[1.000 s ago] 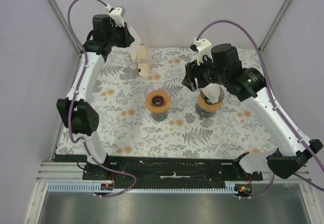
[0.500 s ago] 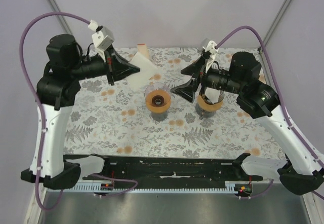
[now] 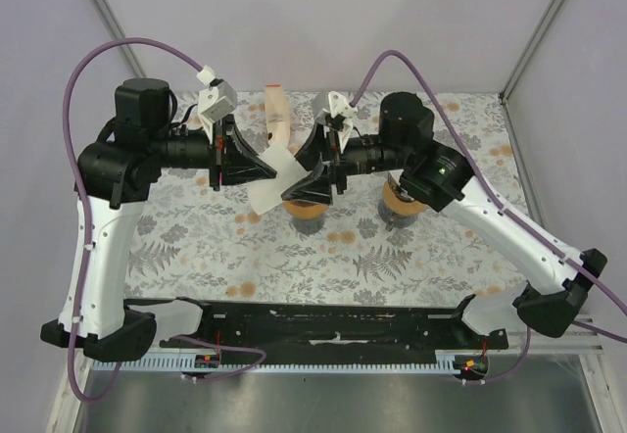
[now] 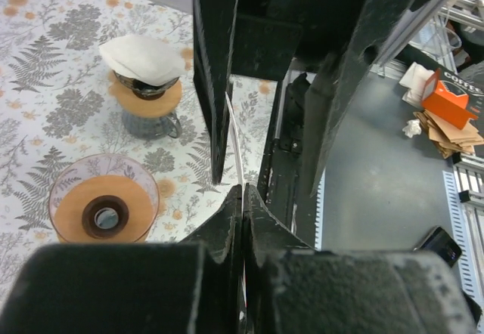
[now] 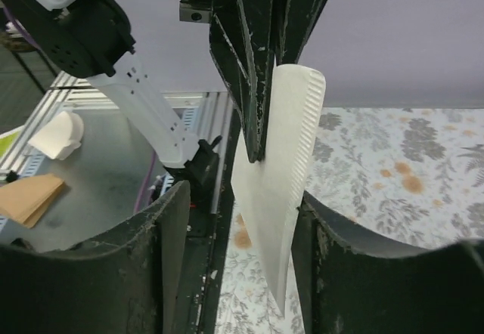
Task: Place the coffee filter in the dripper
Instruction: Pick up the coffee filter from the coffee filter holder, then place the coffee filter in the coffee dripper.
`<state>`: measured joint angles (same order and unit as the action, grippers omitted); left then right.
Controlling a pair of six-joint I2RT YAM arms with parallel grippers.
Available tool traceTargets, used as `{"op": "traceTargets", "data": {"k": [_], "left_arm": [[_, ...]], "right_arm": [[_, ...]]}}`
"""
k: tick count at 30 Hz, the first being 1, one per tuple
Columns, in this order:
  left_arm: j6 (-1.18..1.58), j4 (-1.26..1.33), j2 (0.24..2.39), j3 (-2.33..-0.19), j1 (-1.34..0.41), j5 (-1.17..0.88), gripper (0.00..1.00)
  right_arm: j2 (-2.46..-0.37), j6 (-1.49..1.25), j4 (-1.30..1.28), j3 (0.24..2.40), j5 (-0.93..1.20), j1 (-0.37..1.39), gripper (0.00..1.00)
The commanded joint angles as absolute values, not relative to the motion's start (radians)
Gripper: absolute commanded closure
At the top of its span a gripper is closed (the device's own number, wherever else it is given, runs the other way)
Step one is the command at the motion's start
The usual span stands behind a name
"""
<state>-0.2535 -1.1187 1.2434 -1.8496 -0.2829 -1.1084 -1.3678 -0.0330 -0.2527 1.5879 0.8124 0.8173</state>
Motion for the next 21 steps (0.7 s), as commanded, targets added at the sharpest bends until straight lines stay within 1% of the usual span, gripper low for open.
{"op": "traceTargets", "data": {"k": [1, 4, 5, 6, 7, 8, 9, 10, 11, 13, 15, 19, 20, 21], "left_arm": [[-0.302, -1.164, 1.221, -1.879, -0.288, -1.196, 0.98], [-0.296, -1.166, 1.215, -1.881, -0.288, -1.216, 0.98], [-0.292, -1.166, 1.213, -1.879, -0.29, -1.227, 0.98], [-0.288, -1.166, 1.212, -1.876, -0.288, -1.229, 0.96], [-0.279, -1.166, 1.209, -1.876, -0.29, -1.224, 0.79], [-0.276, -1.169, 1.206, -1.875, -0.288, -1.204, 0.53], [-0.284, -1.186, 1.204, -1.882, -0.29, -1.178, 0.35], [-0.319, -1.213, 1.203, -1.903, -0.29, -1.152, 0.22], [-0.366, -1.273, 1.209, -1.934, -0.29, -1.122, 0.17], [-0.442, -1.353, 1.221, -2.014, -0.29, -1.08, 0.17], [-0.492, -1.384, 1.221, -2.072, -0.288, -1.072, 0.27], [-0.541, -1.376, 1.2, -2.06, -0.29, -1.089, 0.5], [-0.541, -1.37, 1.197, -2.043, -0.29, -1.091, 0.55], [-0.538, -1.364, 1.193, -2.022, -0.29, -1.103, 0.57]], "right_arm": [[-1.402, -0.009, -0.245, 1.66, 0.907, 0.831, 0.55], [-1.402, 0.018, -0.264, 1.657, 0.908, 0.831, 0.94], [-1.398, 0.024, -0.271, 1.652, 0.917, 0.831, 1.0], [-1.388, 0.038, -0.282, 1.646, 0.926, 0.831, 1.0], [-1.379, 0.057, -0.304, 1.638, 0.933, 0.83, 1.0], [-1.364, 0.078, -0.323, 1.626, 0.939, 0.827, 1.0], [-1.347, 0.107, -0.346, 1.615, 0.945, 0.819, 1.0], [-1.323, 0.129, -0.368, 1.599, 0.948, 0.812, 1.0], [-1.293, 0.152, -0.389, 1.583, 0.954, 0.801, 1.0], [-1.25, 0.196, -0.42, 1.548, 0.982, 0.79, 1.0], [-1.221, 0.224, -0.454, 1.534, 0.999, 0.79, 1.0], [-1.209, 0.224, -0.471, 1.529, 1.0, 0.792, 1.0], [-1.212, 0.219, -0.472, 1.534, 1.003, 0.792, 1.0], [-1.215, 0.218, -0.471, 1.539, 1.005, 0.793, 1.0]]}}
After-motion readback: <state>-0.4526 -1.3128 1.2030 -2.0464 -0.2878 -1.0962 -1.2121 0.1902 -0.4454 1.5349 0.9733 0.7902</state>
